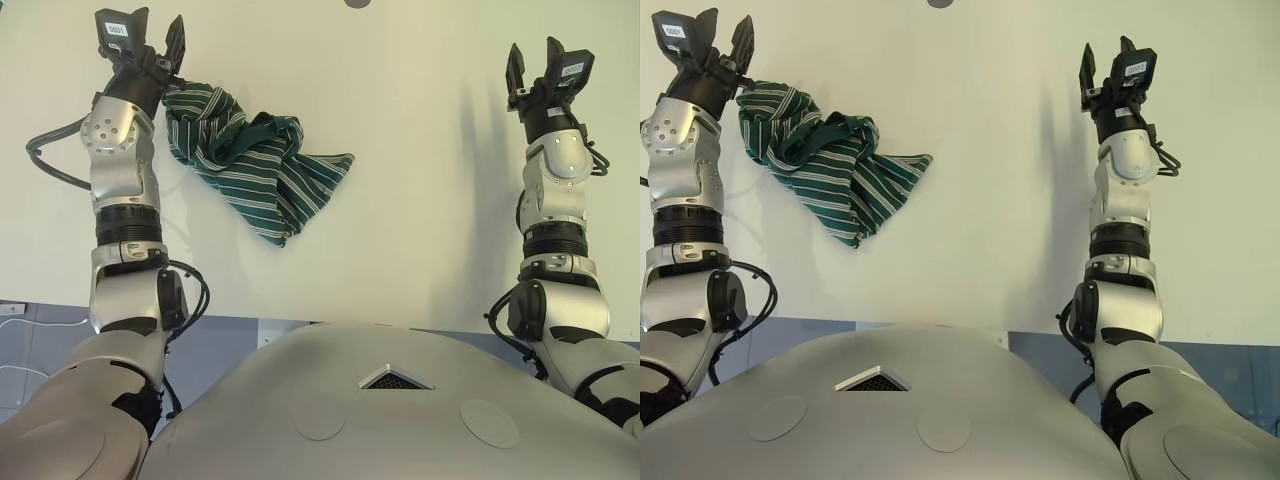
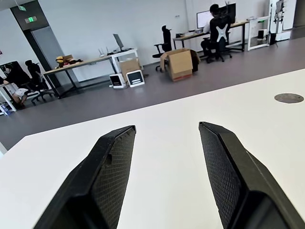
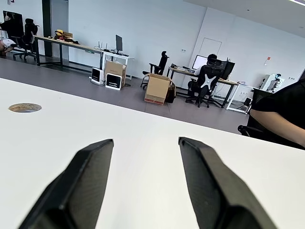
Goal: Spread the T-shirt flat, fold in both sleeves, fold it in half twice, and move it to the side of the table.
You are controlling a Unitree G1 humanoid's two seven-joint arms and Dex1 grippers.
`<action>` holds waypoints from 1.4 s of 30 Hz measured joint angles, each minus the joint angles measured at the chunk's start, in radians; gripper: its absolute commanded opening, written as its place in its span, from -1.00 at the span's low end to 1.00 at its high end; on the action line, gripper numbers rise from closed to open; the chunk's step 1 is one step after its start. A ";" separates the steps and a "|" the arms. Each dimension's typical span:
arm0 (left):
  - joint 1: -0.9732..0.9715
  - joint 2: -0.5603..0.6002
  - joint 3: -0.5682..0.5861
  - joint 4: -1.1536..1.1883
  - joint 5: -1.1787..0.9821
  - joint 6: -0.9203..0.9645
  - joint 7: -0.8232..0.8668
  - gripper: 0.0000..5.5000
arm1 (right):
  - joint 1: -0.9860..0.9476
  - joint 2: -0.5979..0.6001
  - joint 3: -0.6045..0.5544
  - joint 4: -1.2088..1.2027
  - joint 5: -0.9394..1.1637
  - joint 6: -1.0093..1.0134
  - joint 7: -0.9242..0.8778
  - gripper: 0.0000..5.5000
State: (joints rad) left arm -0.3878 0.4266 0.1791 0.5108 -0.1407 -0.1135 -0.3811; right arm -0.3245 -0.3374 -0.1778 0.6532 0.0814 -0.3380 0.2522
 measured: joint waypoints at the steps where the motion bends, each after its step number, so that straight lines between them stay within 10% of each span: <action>1: 0.000 0.005 0.000 0.001 0.002 0.000 -0.001 -0.11 | 0.004 0.000 0.000 0.000 0.000 0.000 0.000 -0.08; 17: 0.095 0.077 0.029 0.000 0.014 0.017 -0.049 -0.11 | 0.017 -0.005 -0.016 0.000 0.013 0.002 0.017 -0.08; 31: 0.255 0.299 -0.300 -0.310 0.190 0.283 -0.352 -0.11 | -0.025 0.162 0.379 -0.274 0.279 0.745 0.727 -0.08; 42: 0.263 0.273 -0.159 -0.307 0.035 0.302 -0.360 -0.10 | -0.035 0.212 0.379 -0.273 0.268 0.805 0.705 -0.85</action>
State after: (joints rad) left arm -0.1244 0.6992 0.0200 0.2039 -0.1056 0.1885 -0.7412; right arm -0.3593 -0.1256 0.2014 0.3799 0.3496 0.4667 0.9575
